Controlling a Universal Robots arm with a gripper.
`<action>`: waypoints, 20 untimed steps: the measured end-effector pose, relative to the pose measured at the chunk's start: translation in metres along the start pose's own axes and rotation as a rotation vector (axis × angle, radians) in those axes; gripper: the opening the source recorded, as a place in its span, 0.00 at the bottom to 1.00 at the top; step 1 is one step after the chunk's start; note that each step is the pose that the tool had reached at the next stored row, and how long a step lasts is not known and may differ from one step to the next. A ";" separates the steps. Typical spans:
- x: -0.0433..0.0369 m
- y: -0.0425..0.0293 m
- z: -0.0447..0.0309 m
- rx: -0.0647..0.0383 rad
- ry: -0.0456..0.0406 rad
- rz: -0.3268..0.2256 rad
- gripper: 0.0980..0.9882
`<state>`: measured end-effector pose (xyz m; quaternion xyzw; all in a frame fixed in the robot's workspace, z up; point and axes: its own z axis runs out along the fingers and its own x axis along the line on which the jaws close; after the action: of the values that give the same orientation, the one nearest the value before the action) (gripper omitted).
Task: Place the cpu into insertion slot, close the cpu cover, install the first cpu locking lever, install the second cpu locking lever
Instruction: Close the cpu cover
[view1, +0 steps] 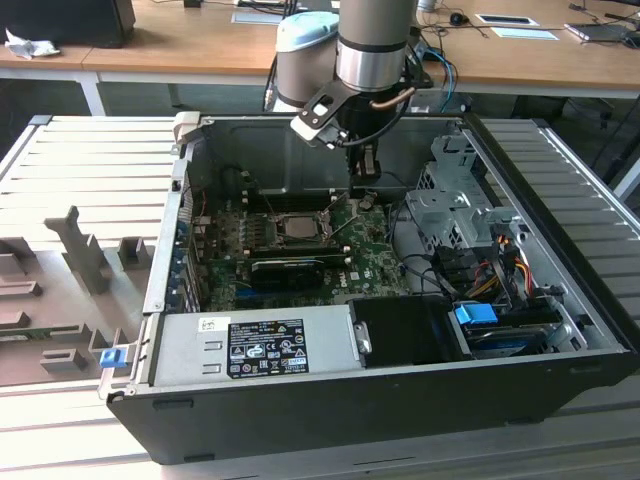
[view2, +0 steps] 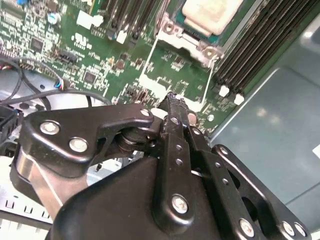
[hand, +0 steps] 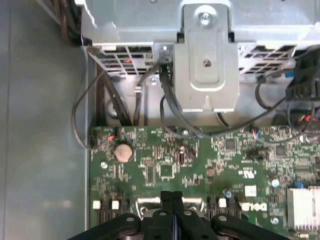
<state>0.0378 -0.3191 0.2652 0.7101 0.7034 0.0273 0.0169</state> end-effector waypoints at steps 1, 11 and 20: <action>0.0000 0.0021 0.0007 0.000 -0.0001 0.000 0.01; -0.0001 0.0157 0.0188 0.001 0.0004 -0.004 0.01; -0.0002 0.0095 0.0200 0.002 0.0005 -0.004 0.01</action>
<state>0.0486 -0.3191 0.2459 0.7086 0.7050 0.0267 0.0160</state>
